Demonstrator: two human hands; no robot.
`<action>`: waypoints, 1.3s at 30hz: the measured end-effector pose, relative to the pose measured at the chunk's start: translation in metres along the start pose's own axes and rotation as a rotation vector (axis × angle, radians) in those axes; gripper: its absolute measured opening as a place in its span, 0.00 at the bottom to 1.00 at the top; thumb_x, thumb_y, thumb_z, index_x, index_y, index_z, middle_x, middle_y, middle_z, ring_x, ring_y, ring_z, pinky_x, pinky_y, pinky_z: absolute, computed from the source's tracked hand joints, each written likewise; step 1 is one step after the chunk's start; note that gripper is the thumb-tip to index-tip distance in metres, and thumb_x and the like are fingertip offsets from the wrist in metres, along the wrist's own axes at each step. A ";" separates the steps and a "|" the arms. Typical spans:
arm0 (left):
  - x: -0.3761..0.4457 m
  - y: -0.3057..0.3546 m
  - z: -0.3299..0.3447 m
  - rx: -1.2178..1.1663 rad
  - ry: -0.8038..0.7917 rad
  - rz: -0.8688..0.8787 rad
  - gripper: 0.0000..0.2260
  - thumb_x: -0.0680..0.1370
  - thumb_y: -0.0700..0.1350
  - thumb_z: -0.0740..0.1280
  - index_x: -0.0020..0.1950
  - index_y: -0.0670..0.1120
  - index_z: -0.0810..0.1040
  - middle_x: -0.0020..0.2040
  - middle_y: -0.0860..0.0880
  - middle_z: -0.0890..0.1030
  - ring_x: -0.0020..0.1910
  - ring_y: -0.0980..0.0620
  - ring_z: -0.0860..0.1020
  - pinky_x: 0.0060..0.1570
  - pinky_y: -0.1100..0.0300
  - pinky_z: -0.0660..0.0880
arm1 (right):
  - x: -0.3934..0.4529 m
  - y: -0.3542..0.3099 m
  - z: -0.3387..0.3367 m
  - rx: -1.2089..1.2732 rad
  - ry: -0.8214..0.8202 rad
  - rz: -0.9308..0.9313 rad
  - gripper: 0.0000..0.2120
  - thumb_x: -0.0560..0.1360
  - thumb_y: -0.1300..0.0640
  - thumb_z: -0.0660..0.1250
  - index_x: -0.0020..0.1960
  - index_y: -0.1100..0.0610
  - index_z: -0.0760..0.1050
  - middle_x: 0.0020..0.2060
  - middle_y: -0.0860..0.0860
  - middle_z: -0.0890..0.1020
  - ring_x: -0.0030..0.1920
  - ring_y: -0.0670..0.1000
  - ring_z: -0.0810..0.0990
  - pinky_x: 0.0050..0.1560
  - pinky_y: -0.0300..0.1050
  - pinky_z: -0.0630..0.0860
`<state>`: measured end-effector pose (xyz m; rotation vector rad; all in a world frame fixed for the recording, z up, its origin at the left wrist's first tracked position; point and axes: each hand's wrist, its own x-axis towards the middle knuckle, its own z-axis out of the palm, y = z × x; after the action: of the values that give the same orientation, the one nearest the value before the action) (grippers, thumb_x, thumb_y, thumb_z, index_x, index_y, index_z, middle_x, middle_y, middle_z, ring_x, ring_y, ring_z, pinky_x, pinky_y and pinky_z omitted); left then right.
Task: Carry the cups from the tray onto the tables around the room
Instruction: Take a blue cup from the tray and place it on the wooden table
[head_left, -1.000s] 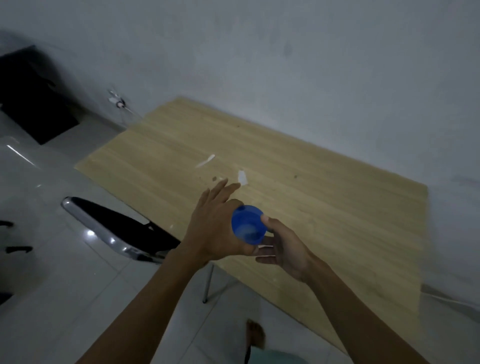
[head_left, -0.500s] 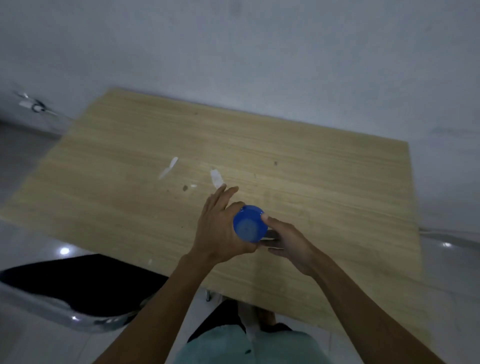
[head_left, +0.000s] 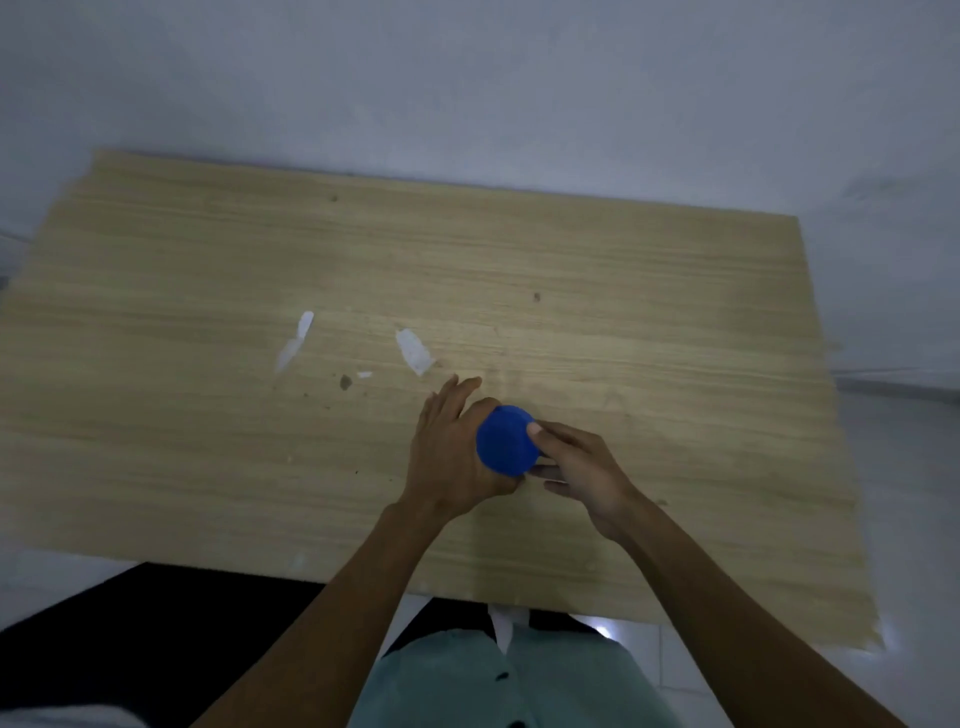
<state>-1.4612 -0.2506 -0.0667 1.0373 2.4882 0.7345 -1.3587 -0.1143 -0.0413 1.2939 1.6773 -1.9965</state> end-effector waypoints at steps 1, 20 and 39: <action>0.002 -0.002 0.001 -0.006 0.003 0.008 0.36 0.58 0.62 0.76 0.62 0.47 0.77 0.71 0.43 0.71 0.75 0.41 0.63 0.70 0.38 0.62 | 0.000 0.000 0.001 0.007 0.012 -0.001 0.17 0.77 0.44 0.65 0.63 0.49 0.77 0.57 0.50 0.82 0.52 0.53 0.82 0.61 0.54 0.75; 0.002 -0.001 -0.009 0.084 -0.138 0.010 0.52 0.59 0.65 0.76 0.76 0.46 0.59 0.78 0.43 0.60 0.78 0.43 0.56 0.74 0.41 0.57 | -0.007 0.001 0.006 0.054 0.131 -0.006 0.18 0.77 0.44 0.65 0.62 0.53 0.78 0.55 0.52 0.83 0.53 0.53 0.82 0.61 0.54 0.75; -0.019 0.187 -0.011 0.043 -0.207 0.551 0.38 0.74 0.60 0.68 0.77 0.46 0.58 0.78 0.43 0.60 0.77 0.46 0.56 0.74 0.51 0.58 | -0.191 0.096 -0.125 -0.352 0.890 -0.358 0.27 0.76 0.44 0.65 0.73 0.48 0.64 0.70 0.48 0.71 0.69 0.52 0.70 0.66 0.51 0.70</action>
<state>-1.3508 -0.1558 0.0534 1.7496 2.0605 0.6755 -1.1251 -0.1016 0.0394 1.9957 2.6426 -1.1791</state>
